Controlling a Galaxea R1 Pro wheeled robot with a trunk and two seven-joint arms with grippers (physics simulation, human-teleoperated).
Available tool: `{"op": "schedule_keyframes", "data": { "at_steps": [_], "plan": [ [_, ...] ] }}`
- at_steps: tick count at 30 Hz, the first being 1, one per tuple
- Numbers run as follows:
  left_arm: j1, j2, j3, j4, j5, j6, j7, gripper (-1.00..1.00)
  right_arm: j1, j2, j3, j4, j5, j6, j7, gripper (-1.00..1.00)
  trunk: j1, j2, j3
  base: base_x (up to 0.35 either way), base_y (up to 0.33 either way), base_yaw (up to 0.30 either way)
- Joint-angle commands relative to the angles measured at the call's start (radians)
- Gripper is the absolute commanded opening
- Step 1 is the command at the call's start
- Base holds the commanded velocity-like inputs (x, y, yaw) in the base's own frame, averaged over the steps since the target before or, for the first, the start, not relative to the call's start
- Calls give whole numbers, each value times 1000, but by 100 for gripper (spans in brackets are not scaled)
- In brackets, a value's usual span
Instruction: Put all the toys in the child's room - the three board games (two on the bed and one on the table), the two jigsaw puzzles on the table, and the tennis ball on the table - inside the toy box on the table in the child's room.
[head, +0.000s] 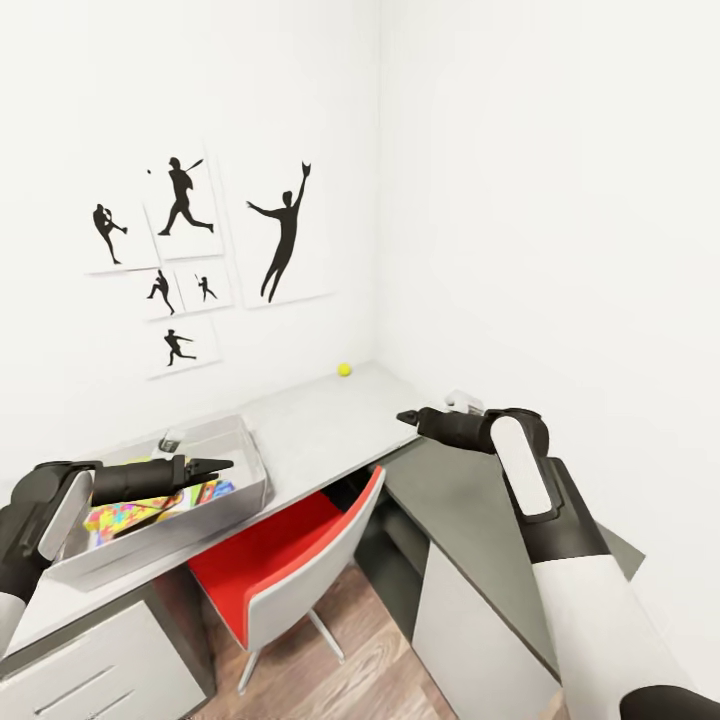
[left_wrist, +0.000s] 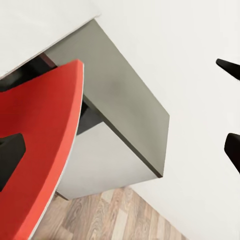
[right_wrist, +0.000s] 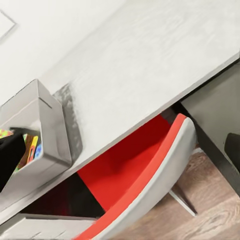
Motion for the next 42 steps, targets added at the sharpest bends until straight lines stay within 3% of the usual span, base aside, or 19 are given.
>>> {"op": "schedule_keyframes", "data": {
  "at_steps": [1,11,18,29,42],
  "plan": [
    [-1,0,1,0,-1,4,-4,100,-2,2,0,-1,-10,4,-11,100,1,-2,-2,97,-94,270],
    [-1,1,3,0,-1,4,-4,100,-6,7,2,-2,-10,7,-12,100,1,-2,-2,113,-104,287],
    [-1,1,2,0,-1,4,-4,100,-7,-3,1,-1,-9,5,-12,100,1,-2,-2,209,-9,222],
    [-1,1,3,0,-1,4,-5,100,-7,-6,-1,-2,-9,5,-12,100,1,-2,-3,307,-1,23],
    [-1,1,3,0,0,4,-5,100,-8,-6,-1,-3,-10,7,-11,100,1,-2,-9,253,0,-110]
  ]
}}
